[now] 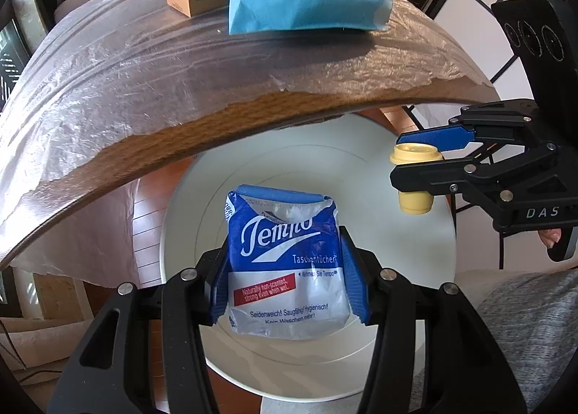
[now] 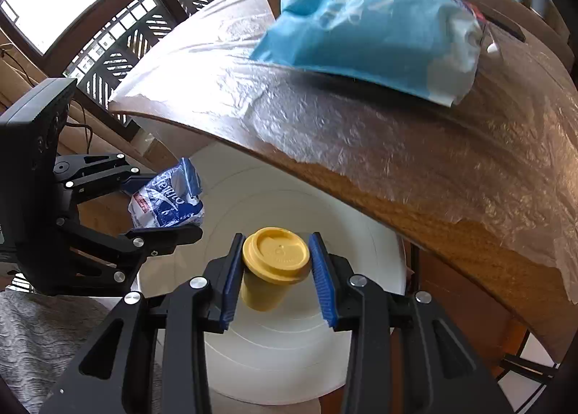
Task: Collect trash
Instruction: 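Carry the tissue pack and yellow cup over the white bin with both grippers, then open the left gripper over the bin while the right gripper releases the yellow cup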
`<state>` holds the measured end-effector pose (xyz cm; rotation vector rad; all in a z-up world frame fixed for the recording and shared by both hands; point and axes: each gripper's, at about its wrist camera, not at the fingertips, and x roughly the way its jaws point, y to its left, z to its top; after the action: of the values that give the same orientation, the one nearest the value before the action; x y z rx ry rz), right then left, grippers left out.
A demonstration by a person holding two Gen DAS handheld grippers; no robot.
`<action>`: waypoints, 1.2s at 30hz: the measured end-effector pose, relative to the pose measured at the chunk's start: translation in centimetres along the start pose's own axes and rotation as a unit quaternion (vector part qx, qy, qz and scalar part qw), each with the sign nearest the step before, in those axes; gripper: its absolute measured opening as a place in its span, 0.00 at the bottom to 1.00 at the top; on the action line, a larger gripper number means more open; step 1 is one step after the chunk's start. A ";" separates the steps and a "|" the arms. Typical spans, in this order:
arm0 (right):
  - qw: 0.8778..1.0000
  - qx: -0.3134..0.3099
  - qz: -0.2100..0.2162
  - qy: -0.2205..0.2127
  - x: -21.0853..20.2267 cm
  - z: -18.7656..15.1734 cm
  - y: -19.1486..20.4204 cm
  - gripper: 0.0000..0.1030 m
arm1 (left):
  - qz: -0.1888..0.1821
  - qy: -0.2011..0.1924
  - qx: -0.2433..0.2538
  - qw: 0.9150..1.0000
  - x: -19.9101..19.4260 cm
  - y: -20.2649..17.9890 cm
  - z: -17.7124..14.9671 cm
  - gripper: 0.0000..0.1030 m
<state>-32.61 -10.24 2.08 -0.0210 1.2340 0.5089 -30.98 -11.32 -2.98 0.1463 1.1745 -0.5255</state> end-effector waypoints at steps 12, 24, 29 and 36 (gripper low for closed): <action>1.000 -0.005 -0.011 0.021 2.5 -0.6 -0.2 0.35 | 0.002 0.024 0.021 0.999 3.0 -0.5 0.2 0.52; 0.999 -0.008 -0.025 0.044 4.6 -1.4 -0.2 0.35 | 0.014 0.047 0.047 0.998 5.8 -0.7 0.0 0.52; 0.999 -0.006 -0.023 0.049 5.0 -2.0 -0.2 0.35 | 0.019 0.055 0.053 0.997 6.9 -1.0 0.1 0.52; 0.998 -0.005 -0.026 0.059 6.1 -2.0 0.4 0.35 | 0.020 0.061 0.055 0.996 7.7 -1.2 0.4 0.52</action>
<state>-33.12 -8.28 -3.97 -0.0924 1.3425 0.4746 -29.02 -14.95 -9.57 0.2995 1.2582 -0.5523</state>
